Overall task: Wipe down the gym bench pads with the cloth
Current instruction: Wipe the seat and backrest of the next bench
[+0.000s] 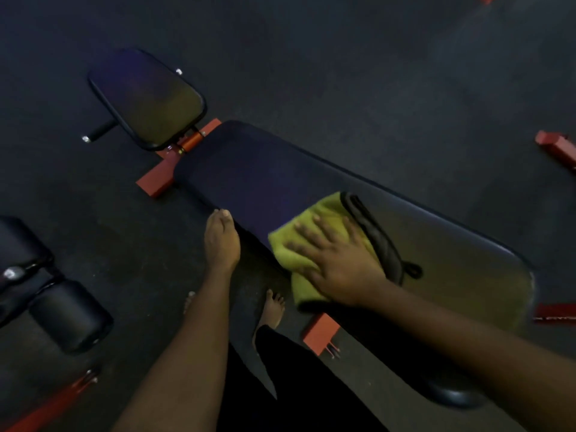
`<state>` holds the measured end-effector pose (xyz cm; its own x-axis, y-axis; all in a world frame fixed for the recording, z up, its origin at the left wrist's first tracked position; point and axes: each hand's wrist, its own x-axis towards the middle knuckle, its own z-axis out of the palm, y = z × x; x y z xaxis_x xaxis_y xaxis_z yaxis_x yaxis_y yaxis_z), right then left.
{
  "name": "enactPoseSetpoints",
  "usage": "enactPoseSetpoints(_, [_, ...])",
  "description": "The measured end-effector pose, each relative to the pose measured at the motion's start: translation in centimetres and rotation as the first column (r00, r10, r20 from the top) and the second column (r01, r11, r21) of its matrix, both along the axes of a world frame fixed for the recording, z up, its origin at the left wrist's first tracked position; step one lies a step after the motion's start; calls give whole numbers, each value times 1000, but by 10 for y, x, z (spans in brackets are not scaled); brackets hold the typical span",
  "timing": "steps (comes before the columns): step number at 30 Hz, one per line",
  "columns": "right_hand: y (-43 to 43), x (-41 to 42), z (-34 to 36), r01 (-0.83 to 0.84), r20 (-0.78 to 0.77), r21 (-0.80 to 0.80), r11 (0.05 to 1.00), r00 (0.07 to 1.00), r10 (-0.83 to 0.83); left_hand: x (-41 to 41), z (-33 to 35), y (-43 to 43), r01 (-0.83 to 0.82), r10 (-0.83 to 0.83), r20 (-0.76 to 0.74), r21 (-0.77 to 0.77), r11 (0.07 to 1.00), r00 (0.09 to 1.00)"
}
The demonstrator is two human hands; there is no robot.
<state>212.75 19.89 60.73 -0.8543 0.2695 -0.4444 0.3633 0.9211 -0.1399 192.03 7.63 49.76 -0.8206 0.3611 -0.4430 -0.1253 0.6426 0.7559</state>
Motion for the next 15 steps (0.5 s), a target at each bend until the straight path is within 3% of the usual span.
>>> enactPoseSetpoints(2, [12, 50, 29, 33, 12, 30, 999, 999, -34, 15, 15, -3, 55, -54, -35, 18, 998, 998])
enactPoseSetpoints(4, [55, 86, 44, 182, 39, 170, 969, 981, -191, 30, 28, -5, 118, -116, -62, 30, 992, 991])
enactPoseSetpoints(7, [102, 80, 52, 561, -1, 284, 778, 811, -585, 53, 44, -9, 230, -228, -39, 37, 973, 973])
enactPoseSetpoints(8, [97, 67, 49, 616, -10, 292, 731, 767, -642, 58, 46, -10, 251, -250, -33, 42, 967, 968])
enactPoseSetpoints(11, [19, 53, 33, 535, -30, 249, 807, 838, -546, 78, 56, -13, 339, -336, -47, 76, 938, 941])
enactPoseSetpoints(13, [-47, 76, 39, 414, -61, 211, 885, 910, -411, 91, 62, -15, 370, -364, -80, 81, 925, 928])
enactPoseSetpoints(15, [-85, 120, 55, 397, -116, 227, 889, 918, -380, 105, 71, -22, 407, -397, -108, 108, 907, 912])
